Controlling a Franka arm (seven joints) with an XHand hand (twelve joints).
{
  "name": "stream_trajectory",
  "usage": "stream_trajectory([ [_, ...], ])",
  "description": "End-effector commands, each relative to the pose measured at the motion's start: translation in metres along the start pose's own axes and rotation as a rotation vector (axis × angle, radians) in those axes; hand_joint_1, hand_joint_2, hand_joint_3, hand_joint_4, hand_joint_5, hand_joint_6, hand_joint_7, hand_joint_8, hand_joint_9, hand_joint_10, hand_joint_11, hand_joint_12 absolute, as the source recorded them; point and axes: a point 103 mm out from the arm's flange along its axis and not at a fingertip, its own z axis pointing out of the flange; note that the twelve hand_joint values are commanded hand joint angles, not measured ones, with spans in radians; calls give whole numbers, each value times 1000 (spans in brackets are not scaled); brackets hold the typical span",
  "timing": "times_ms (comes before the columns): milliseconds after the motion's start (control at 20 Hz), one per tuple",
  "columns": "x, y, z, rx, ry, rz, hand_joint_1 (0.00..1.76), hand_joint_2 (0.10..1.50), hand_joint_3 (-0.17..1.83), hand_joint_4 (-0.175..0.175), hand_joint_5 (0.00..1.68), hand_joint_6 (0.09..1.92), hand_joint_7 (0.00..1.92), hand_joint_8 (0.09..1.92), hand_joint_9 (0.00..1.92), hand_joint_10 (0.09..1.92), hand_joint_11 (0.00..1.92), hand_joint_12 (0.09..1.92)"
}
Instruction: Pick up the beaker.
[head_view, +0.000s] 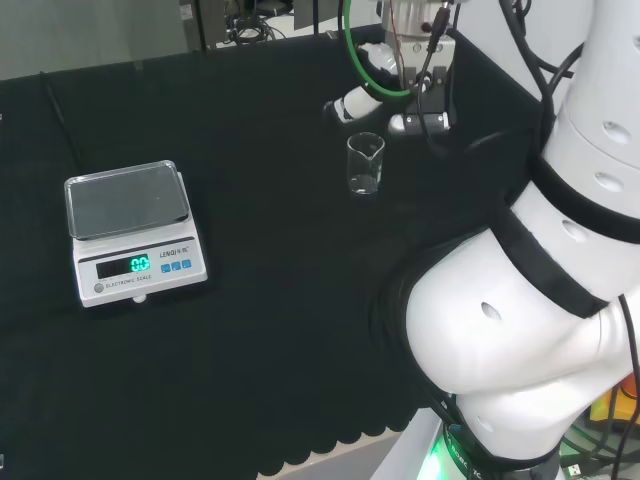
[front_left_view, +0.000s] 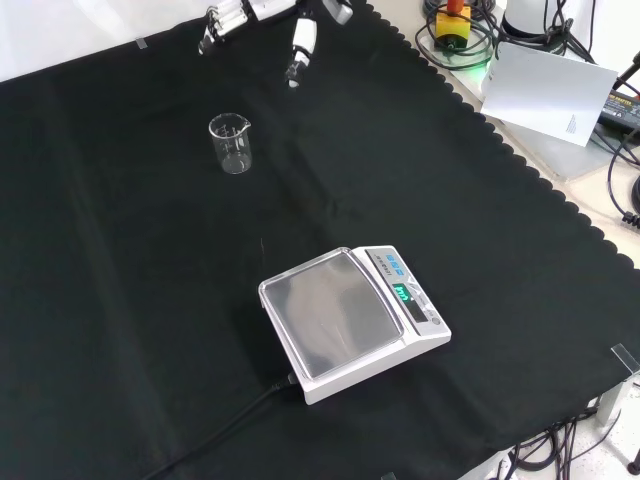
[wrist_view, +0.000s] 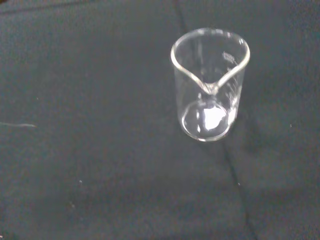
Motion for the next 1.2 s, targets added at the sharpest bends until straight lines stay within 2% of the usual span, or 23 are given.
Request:
stream_trajectory([
  [50, -3, 47, 42, 50, 71, -4, 530, 696, 159, -14, 80, 87, 0, 539, 0, 721, 0, 1051],
  [450, 0, 75, 70, 100, 74, -11, 530, 697, 156, -13, 78, 87, 0, 533, 0, 717, 0, 1044],
  [950, -31, 98, 85, 127, 57, 34, 529, 698, 152, -13, 75, 87, 0, 528, 0, 715, 0, 1037],
  [1200, -35, 104, 105, 161, 64, 45, 529, 699, 150, -13, 75, 87, 0, 526, 0, 715, 0, 1035],
])
